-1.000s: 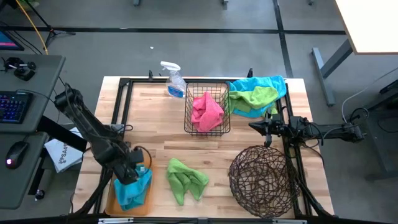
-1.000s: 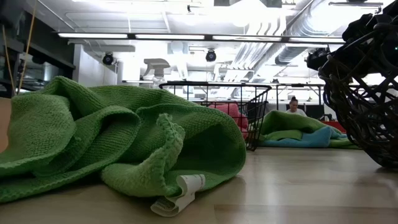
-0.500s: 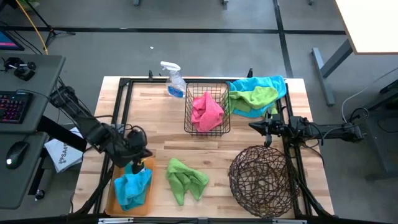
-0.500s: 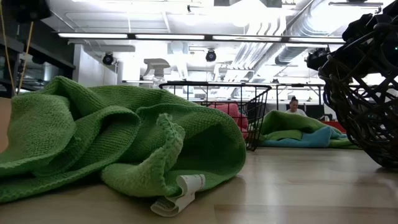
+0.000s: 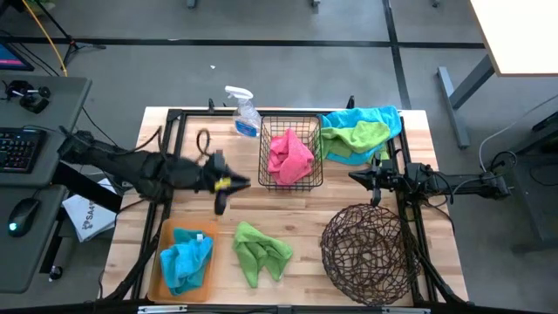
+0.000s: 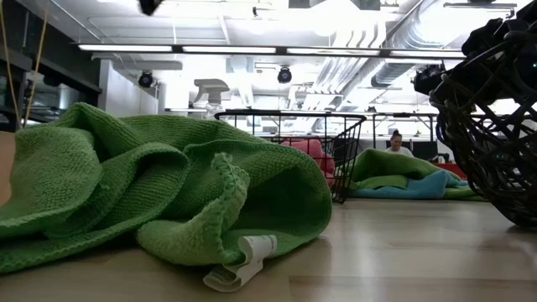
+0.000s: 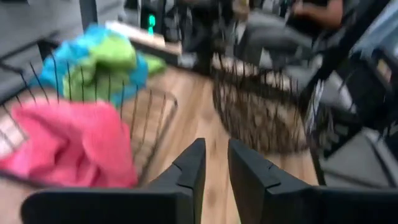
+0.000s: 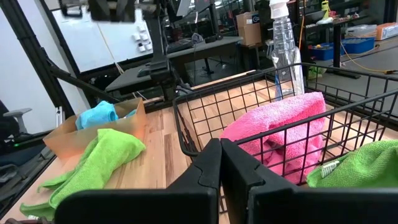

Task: Sort microfiber towel by color & place in baskets
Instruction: Put the green towel into the black woven basket

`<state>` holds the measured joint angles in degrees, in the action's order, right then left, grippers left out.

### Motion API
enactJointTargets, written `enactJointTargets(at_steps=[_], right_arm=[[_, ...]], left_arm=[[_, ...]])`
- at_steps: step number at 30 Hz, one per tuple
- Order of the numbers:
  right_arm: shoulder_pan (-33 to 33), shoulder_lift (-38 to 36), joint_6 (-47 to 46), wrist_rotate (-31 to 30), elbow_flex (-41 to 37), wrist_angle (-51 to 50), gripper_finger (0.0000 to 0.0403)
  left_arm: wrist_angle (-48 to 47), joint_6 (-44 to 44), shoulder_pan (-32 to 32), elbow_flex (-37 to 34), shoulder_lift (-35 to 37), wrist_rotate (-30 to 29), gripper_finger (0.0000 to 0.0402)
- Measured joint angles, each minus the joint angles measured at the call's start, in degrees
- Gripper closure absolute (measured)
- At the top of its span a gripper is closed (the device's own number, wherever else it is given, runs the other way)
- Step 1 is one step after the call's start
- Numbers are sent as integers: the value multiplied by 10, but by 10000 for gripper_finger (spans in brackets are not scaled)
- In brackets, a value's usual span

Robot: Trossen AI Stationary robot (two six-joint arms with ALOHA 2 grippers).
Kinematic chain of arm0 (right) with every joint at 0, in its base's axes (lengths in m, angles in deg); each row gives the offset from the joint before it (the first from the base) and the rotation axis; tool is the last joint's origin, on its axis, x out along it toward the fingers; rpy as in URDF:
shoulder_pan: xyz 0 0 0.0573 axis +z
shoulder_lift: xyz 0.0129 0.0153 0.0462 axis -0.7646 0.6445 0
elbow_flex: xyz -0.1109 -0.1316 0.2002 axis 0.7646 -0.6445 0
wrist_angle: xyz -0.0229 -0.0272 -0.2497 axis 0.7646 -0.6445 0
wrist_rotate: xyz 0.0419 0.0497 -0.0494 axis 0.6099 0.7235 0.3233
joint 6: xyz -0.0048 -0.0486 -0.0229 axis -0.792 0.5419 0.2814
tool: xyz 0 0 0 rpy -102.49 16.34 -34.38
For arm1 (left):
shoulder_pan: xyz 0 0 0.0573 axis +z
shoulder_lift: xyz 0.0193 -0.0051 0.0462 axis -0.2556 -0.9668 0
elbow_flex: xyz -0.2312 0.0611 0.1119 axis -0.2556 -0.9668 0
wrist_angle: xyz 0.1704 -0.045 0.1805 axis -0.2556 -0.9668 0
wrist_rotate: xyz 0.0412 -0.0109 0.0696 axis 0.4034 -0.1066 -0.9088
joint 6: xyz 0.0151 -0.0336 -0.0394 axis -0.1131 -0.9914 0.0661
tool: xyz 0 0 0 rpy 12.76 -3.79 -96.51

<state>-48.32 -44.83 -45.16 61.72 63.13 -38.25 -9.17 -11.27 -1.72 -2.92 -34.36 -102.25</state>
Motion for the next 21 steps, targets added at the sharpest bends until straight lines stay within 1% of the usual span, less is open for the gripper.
enactJointTargets(at_steps=[2,4,6,9,12,15,17,18,21], right_arm=[[0,0,0,0,0,0,402],[0,0,1,0,0,0,402],[0,0,15,-2,0,0,402],[-1,0,43,-21,0,3,402],[-1,0,40,-21,0,3,402],[-1,0,36,-22,0,11,402],[-1,1,-29,-25,0,52,402],[0,1,-63,-37,0,89,402],[-1,0,-174,-120,0,197,402]], left_arm=[[33,18,34,0,0,21,332],[49,18,71,0,0,32,322],[47,0,107,0,0,33,311],[40,-12,158,0,0,39,298],[48,-44,198,0,0,48,288],[64,-51,230,0,0,48,283],[70,-59,250,0,0,48,282],[71,-60,258,0,0,48,282],[73,-51,287,0,0,48,281]])
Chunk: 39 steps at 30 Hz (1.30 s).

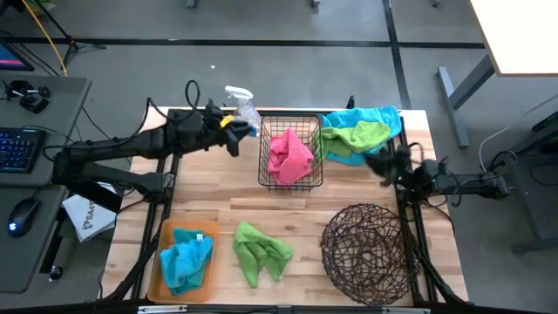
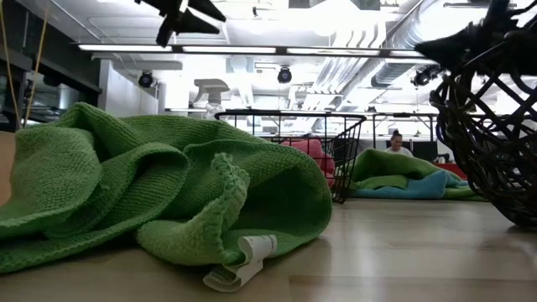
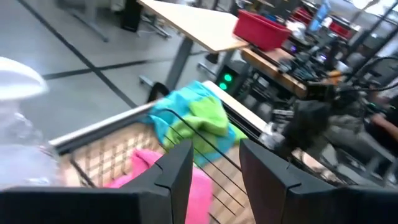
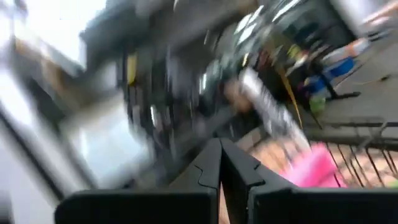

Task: Sort microfiber towel by color & place in baskets
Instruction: Put the green towel into the black woven basket

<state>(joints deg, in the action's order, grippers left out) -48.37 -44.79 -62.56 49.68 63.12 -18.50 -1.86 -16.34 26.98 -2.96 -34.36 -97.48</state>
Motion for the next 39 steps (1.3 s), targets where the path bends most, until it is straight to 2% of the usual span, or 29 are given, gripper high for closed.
enactJointTargets(at_steps=[2,4,9,13,17,23,28,31,35,39], right_arm=[[0,0,-32,-66,0,61,402],[0,0,-19,-109,0,107,402],[-22,38,11,-108,51,117,402],[-59,128,7,-92,140,6,398],[-107,241,-14,-64,250,-174,363],[-207,425,-31,37,390,-416,249],[-278,563,23,61,473,-578,155],[-304,628,65,66,500,-624,130],[-320,697,103,98,507,-621,125],[-327,752,131,78,507,-617,125]], left_arm=[[1,6,23,0,0,0,281],[2,13,50,0,0,7,281],[30,44,118,0,0,90,281],[51,78,174,0,0,147,281],[70,95,233,0,0,218,281],[73,96,296,0,9,335,281],[73,97,321,0,30,395,281],[71,96,330,0,43,418,281],[67,96,330,0,59,420,281],[66,84,329,0,67,420,281]])
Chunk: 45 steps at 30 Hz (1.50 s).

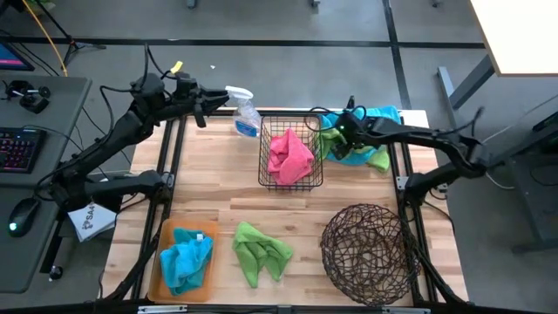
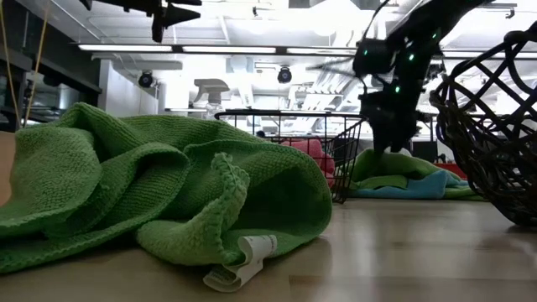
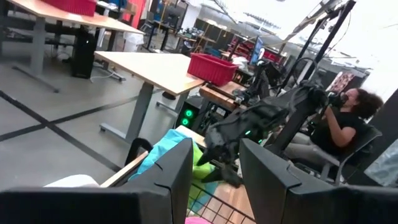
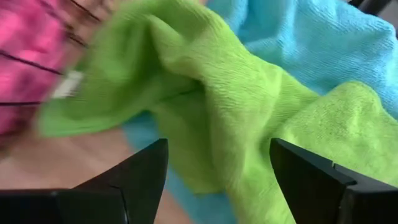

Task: Sort microfiber towel by color & place in baskets
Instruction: Put the green towel into the black woven basket

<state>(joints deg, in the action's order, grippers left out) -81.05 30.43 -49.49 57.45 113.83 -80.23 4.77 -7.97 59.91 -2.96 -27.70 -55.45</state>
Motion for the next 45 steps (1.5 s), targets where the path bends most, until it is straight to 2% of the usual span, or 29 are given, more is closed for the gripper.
enactJointTargets(at_steps=[4,6,8,12,13,17,23,29,33,36,40,45], right_arm=[[-4,38,9,-41,0,5,133],[-4,48,9,-58,0,5,158],[-4,51,9,-63,0,7,209],[-4,37,18,-54,0,20,368],[-4,27,23,-51,0,28,383],[6,-35,10,-47,34,6,395],[64,-173,10,-21,142,-7,400],[176,-284,2,104,219,-14,401],[278,-332,-97,162,226,-31,402],[358,-347,-199,174,226,-71,402],[456,-339,-320,173,226,-136,402],[545,-306,-409,177,201,-160,402]], left_arm=[[2,-22,-5,0,0,0,281],[5,-28,-11,0,0,0,281],[9,-31,-22,0,0,0,281],[19,-41,-46,0,0,0,281],[23,-42,-53,0,0,0,281],[30,-42,-74,0,0,-3,281],[32,-34,-82,0,-1,-8,281],[60,-8,-82,0,-4,-27,281],[79,-7,-82,0,-6,-30,281],[90,8,-82,0,-6,-36,281],[91,12,-82,0,-6,-37,281],[91,8,-81,0,-6,-37,281]])
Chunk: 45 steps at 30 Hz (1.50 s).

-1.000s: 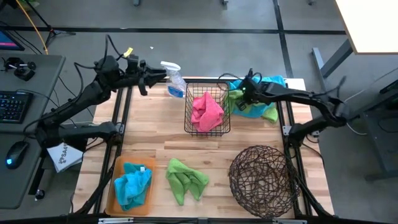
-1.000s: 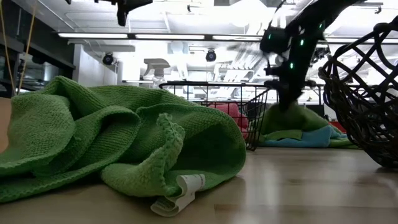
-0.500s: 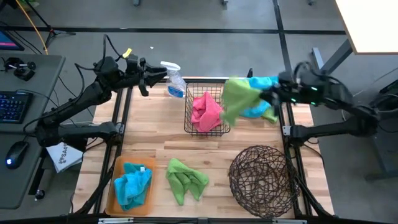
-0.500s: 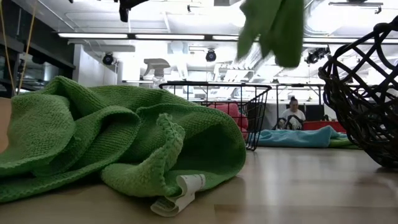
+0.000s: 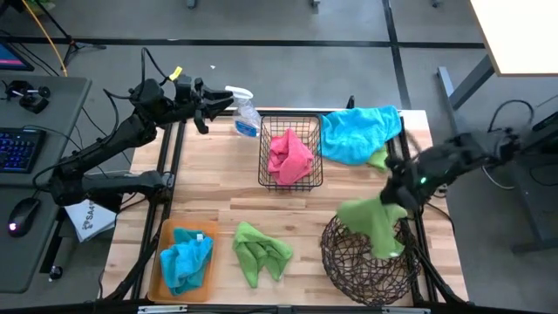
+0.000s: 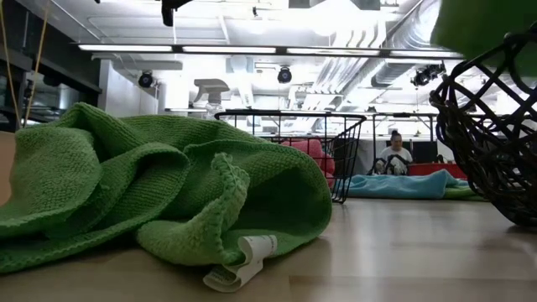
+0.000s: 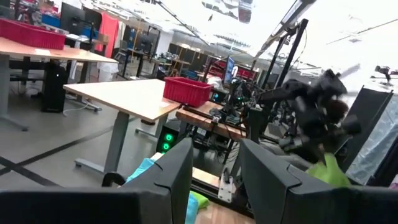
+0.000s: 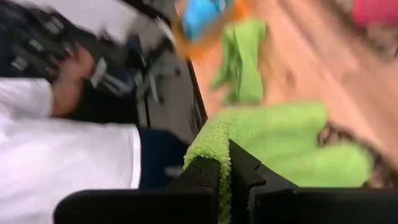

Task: Sort microfiber towel by color & place in baskets
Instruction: Put the green towel into the black woven basket

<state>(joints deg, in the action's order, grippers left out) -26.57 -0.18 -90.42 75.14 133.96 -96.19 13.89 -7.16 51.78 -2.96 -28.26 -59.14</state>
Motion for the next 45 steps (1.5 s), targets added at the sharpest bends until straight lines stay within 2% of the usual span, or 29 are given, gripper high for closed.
enactJointTargets(at_steps=[2,5,8,10,12,15,20,24,27,32,36,39,42,45], right_arm=[[29,13,-40,20,-25,1,403],[77,31,-124,88,-77,12,403],[128,39,-201,168,-142,83,403],[157,40,-242,191,-184,147,403],[177,41,-277,184,-227,219,403],[188,41,-315,143,-284,307,403],[187,42,-380,106,-344,329,403],[187,42,-384,89,-355,332,401],[187,42,-384,71,-355,344,381],[179,40,-391,70,-355,374,308],[159,40,-348,72,-341,374,247],[133,40,-306,76,-322,367,224],[109,40,-265,126,-301,308,218],[96,40,-257,203,-283,195,217]], left_arm=[[0,0,0,0,0,0,281],[1,0,0,0,0,0,281],[2,-1,0,0,0,0,281],[2,-1,0,0,0,0,281],[2,-1,0,0,0,0,281],[2,0,0,0,0,0,281],[12,0,0,0,0,0,281],[25,0,0,0,0,0,281],[29,-1,0,0,0,0,281],[28,-5,0,0,0,0,281],[28,-5,0,0,0,0,281],[27,-5,0,0,0,0,281],[27,-5,1,0,0,0,281],[27,-5,4,0,0,0,281]])
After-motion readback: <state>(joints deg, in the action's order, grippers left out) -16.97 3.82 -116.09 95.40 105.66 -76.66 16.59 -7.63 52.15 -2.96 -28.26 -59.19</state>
